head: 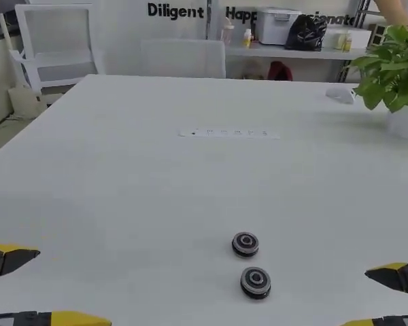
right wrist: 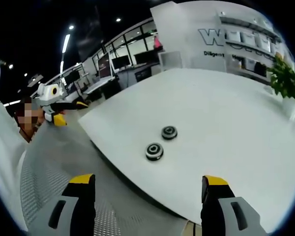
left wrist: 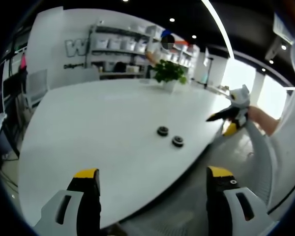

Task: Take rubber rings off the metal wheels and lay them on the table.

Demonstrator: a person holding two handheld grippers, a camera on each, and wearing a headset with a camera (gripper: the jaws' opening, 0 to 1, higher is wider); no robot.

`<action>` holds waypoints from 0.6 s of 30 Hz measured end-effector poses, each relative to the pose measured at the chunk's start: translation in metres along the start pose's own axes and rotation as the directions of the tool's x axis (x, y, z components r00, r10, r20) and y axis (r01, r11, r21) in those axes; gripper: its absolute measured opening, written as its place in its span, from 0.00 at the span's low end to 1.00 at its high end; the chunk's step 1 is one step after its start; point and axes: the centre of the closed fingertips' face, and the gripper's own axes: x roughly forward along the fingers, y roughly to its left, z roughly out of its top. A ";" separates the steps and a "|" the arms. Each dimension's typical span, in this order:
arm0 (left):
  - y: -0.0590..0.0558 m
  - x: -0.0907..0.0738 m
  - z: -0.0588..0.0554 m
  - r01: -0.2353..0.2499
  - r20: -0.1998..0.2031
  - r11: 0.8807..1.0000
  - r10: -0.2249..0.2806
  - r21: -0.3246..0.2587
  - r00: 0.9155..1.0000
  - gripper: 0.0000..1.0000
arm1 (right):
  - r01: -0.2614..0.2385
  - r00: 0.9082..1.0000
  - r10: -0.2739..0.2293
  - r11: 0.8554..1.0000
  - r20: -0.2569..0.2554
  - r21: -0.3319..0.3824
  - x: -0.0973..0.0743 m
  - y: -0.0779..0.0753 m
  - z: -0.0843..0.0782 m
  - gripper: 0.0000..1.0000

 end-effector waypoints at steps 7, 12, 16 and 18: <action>-0.004 0.002 -0.001 0.010 -0.024 1.000 -0.010 0.020 1.000 0.93 | -0.009 1.000 0.008 1.000 -0.016 -0.013 0.000 -0.001 0.000 0.88; -0.005 0.004 -0.001 0.011 -0.035 1.000 -0.011 0.021 0.999 0.94 | -0.020 1.000 0.020 1.000 0.004 -0.007 -0.003 -0.001 0.006 0.88; -0.006 0.005 0.000 0.015 -0.038 0.999 -0.013 0.029 0.999 0.94 | -0.015 1.000 0.015 1.000 0.002 -0.009 -0.004 -0.004 0.007 0.88; -0.005 0.005 0.001 0.013 -0.036 0.999 -0.012 0.032 0.999 0.94 | -0.012 1.000 0.012 1.000 0.002 -0.013 -0.004 -0.006 0.009 0.88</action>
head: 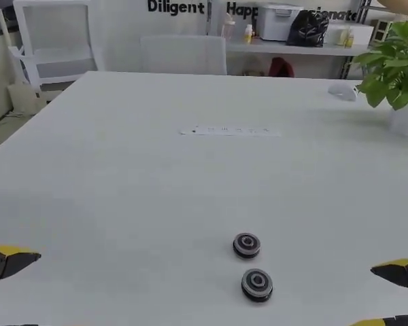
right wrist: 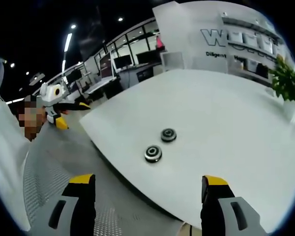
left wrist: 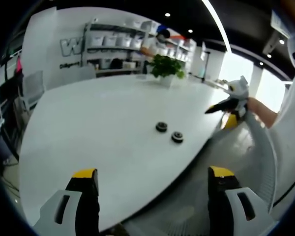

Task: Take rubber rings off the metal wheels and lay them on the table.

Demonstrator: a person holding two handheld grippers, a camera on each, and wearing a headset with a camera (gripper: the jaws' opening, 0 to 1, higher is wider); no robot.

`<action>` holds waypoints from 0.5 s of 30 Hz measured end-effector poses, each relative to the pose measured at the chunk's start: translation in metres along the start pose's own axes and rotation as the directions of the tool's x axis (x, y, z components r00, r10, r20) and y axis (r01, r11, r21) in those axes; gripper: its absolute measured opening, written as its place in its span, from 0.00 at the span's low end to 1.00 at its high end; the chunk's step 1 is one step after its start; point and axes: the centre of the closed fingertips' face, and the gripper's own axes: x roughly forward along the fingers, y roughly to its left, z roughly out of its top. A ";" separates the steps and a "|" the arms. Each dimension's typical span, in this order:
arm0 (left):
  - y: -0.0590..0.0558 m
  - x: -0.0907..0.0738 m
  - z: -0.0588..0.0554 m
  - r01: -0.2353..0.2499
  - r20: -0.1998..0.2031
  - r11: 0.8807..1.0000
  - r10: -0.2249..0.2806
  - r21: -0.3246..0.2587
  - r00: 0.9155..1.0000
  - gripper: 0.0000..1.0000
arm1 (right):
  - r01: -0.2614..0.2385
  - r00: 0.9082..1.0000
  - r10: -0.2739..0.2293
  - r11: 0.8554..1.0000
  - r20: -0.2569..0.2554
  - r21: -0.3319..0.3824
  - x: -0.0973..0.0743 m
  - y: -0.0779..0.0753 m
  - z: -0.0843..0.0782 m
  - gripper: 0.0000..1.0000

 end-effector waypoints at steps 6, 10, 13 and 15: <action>0.004 -0.001 0.006 -0.006 0.012 1.000 0.006 0.001 1.000 0.94 | -0.004 1.000 0.004 1.000 0.003 -0.015 -0.001 -0.004 0.008 0.88; 0.008 0.000 0.010 -0.008 0.021 1.000 0.008 0.009 1.000 0.94 | 0.008 1.000 -0.008 0.999 0.006 -0.034 -0.004 -0.011 0.015 0.88; 0.010 0.002 0.011 -0.011 0.018 1.000 0.010 0.011 1.000 0.94 | 0.015 1.000 -0.015 0.999 0.015 -0.041 -0.006 -0.015 0.020 0.88; 0.011 0.002 0.013 -0.008 0.019 1.000 0.008 0.017 1.000 0.94 | 0.020 1.000 -0.019 0.998 0.018 -0.051 -0.008 -0.018 0.024 0.88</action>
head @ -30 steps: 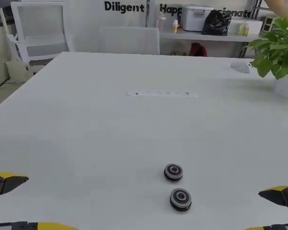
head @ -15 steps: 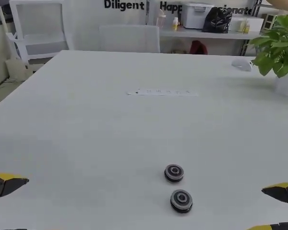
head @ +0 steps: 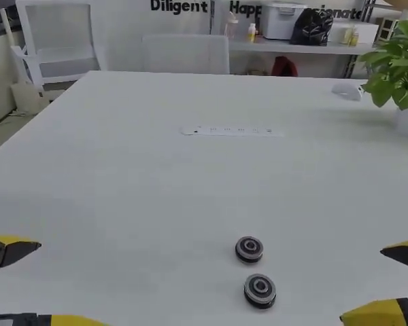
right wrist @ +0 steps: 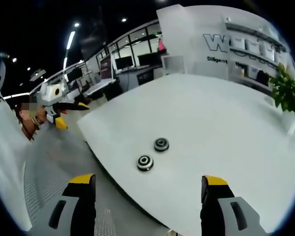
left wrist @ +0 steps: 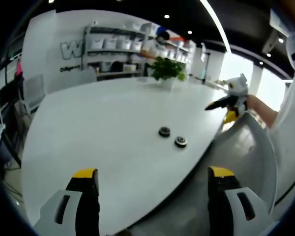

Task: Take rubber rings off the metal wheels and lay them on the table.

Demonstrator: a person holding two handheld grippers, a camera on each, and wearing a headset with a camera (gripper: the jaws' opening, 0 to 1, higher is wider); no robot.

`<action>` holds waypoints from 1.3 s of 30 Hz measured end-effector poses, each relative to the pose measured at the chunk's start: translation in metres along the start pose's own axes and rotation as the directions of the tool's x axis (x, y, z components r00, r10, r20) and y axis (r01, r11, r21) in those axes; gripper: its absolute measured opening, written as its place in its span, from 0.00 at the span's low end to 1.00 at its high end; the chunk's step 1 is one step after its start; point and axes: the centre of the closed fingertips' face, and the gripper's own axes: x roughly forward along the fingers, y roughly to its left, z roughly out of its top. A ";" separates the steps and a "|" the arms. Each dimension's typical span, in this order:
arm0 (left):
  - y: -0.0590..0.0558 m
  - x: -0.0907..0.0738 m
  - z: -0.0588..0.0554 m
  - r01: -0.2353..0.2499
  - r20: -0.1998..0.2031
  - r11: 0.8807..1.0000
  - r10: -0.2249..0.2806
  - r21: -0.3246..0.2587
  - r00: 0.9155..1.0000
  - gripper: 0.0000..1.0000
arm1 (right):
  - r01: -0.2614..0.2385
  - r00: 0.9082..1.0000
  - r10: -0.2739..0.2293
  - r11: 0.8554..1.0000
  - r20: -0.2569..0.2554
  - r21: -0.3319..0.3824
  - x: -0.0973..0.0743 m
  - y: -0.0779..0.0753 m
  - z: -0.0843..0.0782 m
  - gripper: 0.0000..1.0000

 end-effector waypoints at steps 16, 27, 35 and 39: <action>-0.007 0.007 0.040 0.037 0.033 0.992 -0.041 0.120 0.999 0.93 | 0.001 0.997 0.005 0.997 0.082 -0.072 -0.019 -0.010 0.043 0.85; -0.016 0.013 0.083 0.050 0.081 0.970 -0.071 0.237 0.994 0.92 | 0.003 0.986 0.018 0.993 0.169 -0.121 -0.040 -0.020 0.076 0.84; -0.038 0.021 0.127 0.122 0.179 0.935 -0.190 0.334 0.965 0.94 | -0.011 0.973 0.046 0.988 0.228 -0.151 -0.036 -0.025 0.099 0.80; -0.054 0.026 0.147 0.169 0.198 0.894 -0.270 0.414 0.942 0.90 | -0.025 0.959 0.084 0.976 0.271 -0.216 -0.026 -0.021 0.117 0.76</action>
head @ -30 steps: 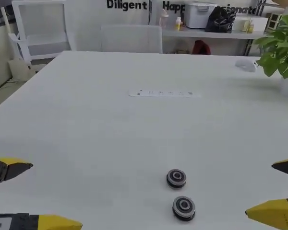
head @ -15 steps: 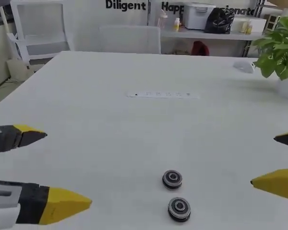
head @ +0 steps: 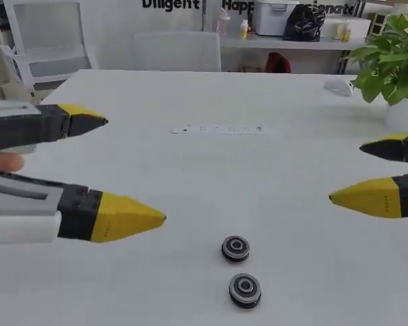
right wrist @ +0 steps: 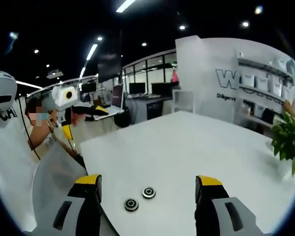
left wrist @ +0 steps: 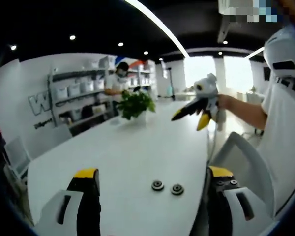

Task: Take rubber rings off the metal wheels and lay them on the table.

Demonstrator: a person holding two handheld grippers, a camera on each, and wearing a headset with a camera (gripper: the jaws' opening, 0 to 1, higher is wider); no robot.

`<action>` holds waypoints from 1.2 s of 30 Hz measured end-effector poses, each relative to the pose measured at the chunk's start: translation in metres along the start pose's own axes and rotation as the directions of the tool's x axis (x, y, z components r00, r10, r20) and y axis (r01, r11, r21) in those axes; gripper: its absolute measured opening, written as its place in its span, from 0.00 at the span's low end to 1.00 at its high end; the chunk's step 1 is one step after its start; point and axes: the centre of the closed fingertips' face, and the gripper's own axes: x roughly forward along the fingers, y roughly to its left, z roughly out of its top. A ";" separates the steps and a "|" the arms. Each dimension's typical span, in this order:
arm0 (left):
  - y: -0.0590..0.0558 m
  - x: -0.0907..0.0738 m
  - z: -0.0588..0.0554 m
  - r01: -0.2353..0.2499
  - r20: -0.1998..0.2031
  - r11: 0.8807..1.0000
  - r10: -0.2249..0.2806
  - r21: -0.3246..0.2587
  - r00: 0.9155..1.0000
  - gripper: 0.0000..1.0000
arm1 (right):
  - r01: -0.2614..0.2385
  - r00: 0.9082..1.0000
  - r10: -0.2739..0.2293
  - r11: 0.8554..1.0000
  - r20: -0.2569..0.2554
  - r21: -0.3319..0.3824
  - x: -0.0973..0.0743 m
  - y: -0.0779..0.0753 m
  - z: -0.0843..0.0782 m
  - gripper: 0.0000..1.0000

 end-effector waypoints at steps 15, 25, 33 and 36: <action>0.008 0.041 0.031 0.114 0.095 0.987 -0.125 0.109 0.988 0.84 | -0.163 0.973 0.171 0.985 0.156 -0.064 0.040 0.021 0.046 0.64; 0.006 0.084 0.010 0.178 0.131 0.981 -0.187 0.076 0.974 0.79 | -0.263 0.957 0.261 0.965 0.123 0.000 0.075 0.040 -0.005 0.54; -0.013 0.113 -0.025 0.213 0.099 0.976 -0.216 0.041 0.971 0.71 | -0.177 0.980 0.169 0.981 0.106 0.074 0.084 0.022 -0.039 0.50; -0.017 0.122 -0.039 0.218 0.114 0.976 -0.214 -0.016 0.970 0.69 | -0.179 0.982 0.171 0.979 0.081 0.102 0.084 0.021 -0.053 0.47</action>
